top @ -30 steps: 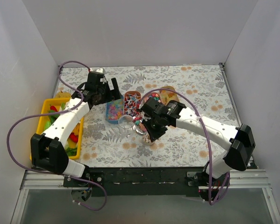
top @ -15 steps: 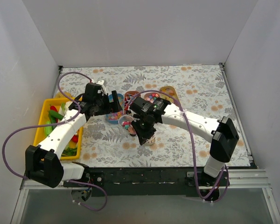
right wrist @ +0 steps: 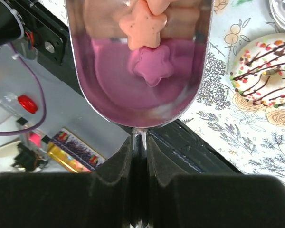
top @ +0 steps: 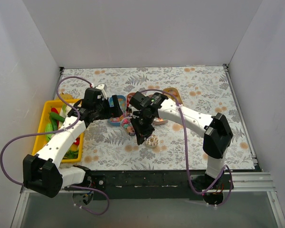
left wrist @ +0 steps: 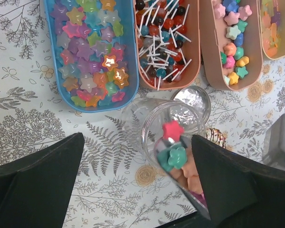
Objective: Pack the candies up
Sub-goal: Place the fake candies in the packing bottle.
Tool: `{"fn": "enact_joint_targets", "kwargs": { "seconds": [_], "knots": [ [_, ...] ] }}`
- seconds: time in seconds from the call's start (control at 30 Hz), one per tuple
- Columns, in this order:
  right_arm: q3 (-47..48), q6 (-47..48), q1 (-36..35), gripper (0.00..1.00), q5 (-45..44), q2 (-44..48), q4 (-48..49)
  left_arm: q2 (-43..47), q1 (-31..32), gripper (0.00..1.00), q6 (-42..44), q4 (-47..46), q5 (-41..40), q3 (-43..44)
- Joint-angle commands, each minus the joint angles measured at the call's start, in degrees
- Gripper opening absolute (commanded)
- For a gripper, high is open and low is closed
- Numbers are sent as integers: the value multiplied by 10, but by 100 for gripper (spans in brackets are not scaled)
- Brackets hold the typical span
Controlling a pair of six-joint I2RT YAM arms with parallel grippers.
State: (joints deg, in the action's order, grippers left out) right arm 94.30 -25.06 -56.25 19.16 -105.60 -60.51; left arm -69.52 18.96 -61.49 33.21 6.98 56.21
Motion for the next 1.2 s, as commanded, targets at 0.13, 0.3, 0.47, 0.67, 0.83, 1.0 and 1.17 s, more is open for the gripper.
{"fn": "enact_joint_targets", "kwargs": {
  "seconds": [0.13,0.3,0.47,0.67,0.83,1.0,1.17],
  "knots": [
    [14,-10,28,1,100,0,-5,20,-1,98,9,-10,-16,-6],
    [-4,-10,45,1,142,-1,-13,18,-2,98,10,-10,-17,-2],
    [-41,-33,67,1,185,14,-2,18,-1,98,7,-14,-21,-7],
    [-61,-42,76,1,232,17,-2,22,-2,98,6,-18,-25,-14],
    [-43,-58,83,1,248,8,-4,23,-2,98,5,-20,-27,-19],
    [-34,-85,96,1,283,9,7,23,-2,98,4,-23,-28,-24],
    [-35,-98,101,1,312,8,5,23,-1,98,8,-27,-34,-23]
  ]
}}
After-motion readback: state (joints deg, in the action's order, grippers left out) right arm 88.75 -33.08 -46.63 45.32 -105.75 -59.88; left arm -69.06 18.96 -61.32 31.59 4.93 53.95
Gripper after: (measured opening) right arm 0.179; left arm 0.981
